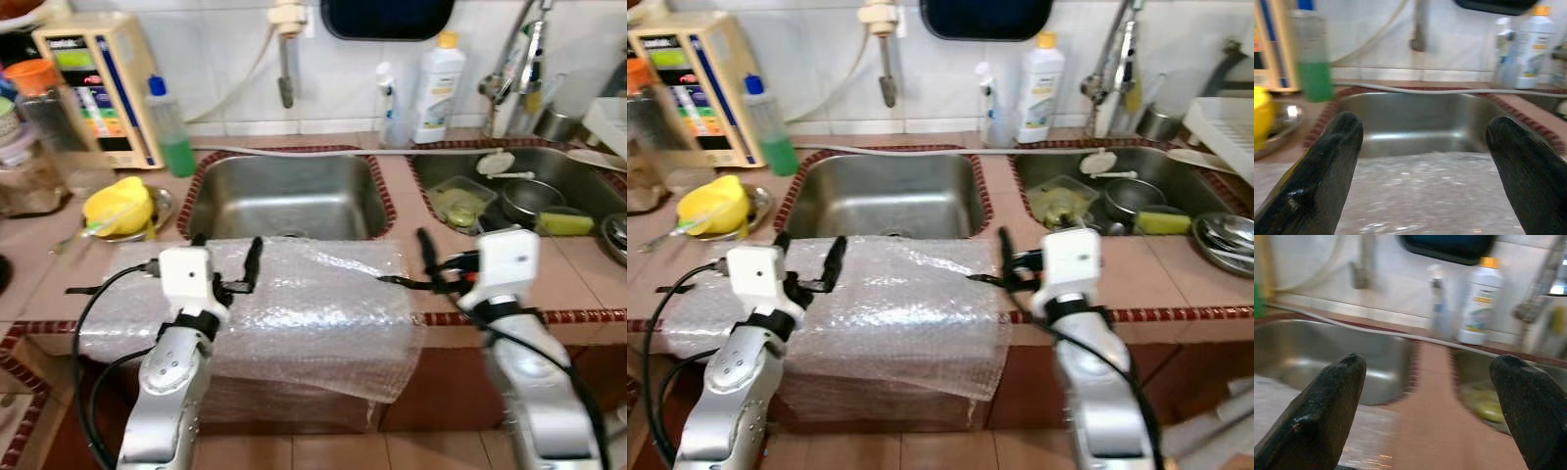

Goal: Kitchen organization

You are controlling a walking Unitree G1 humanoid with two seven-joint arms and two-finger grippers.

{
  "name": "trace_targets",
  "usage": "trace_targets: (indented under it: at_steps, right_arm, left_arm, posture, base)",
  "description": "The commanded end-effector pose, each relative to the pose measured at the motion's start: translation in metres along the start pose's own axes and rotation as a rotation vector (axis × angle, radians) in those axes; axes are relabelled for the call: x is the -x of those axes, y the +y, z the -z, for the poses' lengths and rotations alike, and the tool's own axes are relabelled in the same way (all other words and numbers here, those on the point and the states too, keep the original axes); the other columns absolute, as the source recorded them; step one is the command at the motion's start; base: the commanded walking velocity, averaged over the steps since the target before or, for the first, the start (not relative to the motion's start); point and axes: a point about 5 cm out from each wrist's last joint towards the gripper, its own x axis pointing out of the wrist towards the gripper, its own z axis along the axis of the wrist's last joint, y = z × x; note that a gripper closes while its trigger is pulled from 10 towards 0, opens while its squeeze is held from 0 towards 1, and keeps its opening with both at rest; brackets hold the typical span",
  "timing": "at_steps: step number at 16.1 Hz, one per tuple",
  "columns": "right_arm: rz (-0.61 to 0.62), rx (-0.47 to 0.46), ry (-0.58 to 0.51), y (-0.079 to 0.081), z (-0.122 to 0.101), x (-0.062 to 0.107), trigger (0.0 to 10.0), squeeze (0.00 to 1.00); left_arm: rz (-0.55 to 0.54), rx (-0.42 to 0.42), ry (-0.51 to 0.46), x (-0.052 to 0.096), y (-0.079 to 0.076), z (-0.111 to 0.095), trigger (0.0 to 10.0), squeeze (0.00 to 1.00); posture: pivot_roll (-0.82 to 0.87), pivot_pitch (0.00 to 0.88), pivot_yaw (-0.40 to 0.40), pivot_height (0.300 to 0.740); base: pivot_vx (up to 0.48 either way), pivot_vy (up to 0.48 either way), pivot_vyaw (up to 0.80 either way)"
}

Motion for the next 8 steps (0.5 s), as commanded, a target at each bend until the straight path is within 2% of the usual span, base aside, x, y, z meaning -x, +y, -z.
trace_targets:
  at_steps: [1,6,8]
  right_arm:
    - [-0.013,0.0,-0.022,0.0048,-0.0033,-0.0038,10.0,0.0]
    - [-0.006,0.007,-0.025,0.0038,-0.0033,-0.0061,10.0,0.0]
    - [0.004,0.001,-0.027,0.0035,-0.0035,-0.0068,10.0,0.0]
  left_arm:
    - [-0.028,-0.01,0.007,-0.0013,0.0047,-0.0017,10.0,0.0]
    - [-0.02,-0.012,0.001,-0.0026,0.003,-0.0028,10.0,0.0]
    - [-0.014,-0.014,-0.001,-0.0038,0.0016,-0.0034,10.0,0.0]
  posture:
    - [-0.01,0.0,0.045,0.74]
    - [-0.01,0.0,0.049,0.74]
    - [-0.01,0.0,0.05,0.74]
  base:
    - [0.0,0.0,0.57]
    - [0.0,0.0,0.8]
    - [0.0,0.0,0.22]
